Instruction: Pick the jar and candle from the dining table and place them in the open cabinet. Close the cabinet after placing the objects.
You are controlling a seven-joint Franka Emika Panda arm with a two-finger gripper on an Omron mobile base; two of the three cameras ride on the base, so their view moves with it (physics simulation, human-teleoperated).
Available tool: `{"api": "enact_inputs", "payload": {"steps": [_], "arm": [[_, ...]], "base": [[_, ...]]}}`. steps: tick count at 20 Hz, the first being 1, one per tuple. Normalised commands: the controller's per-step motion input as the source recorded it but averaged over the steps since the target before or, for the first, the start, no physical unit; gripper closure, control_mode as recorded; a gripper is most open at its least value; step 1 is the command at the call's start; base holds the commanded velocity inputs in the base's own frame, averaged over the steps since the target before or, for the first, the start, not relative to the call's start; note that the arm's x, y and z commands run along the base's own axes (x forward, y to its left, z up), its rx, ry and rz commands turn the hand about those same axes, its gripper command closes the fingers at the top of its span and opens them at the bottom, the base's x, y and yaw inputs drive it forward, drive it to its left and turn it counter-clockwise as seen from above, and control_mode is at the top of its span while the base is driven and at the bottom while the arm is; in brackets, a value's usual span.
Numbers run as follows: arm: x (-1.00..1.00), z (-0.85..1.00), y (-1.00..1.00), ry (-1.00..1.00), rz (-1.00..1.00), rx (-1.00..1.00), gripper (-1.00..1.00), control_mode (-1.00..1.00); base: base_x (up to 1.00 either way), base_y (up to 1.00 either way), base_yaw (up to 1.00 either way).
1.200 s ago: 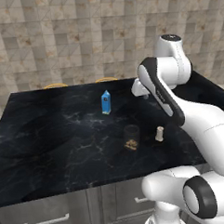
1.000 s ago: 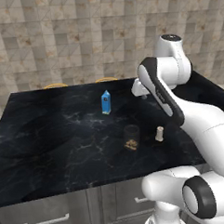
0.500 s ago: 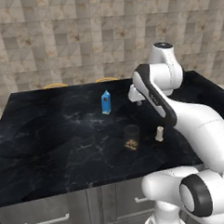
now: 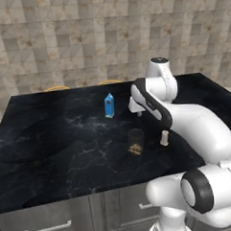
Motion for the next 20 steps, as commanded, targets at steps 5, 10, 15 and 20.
{"api": "enact_inputs", "payload": {"steps": [5,10,15,20], "arm": [[0.71,-0.33,0.00,0.00,0.00,0.00,-1.00,-1.00],[0.39,-0.31,0.00,0.01,-0.01,0.00,-1.00,-1.00],[0.09,-0.36,0.00,0.06,-0.02,0.00,-1.00,-1.00],[0.00,-0.34,0.00,0.09,0.00,0.00,-1.00,-1.00]], "base": [[0.00,0.00,0.00],[0.00,0.00,0.00],[0.00,0.00,0.00],[0.00,0.00,0.00]]}}
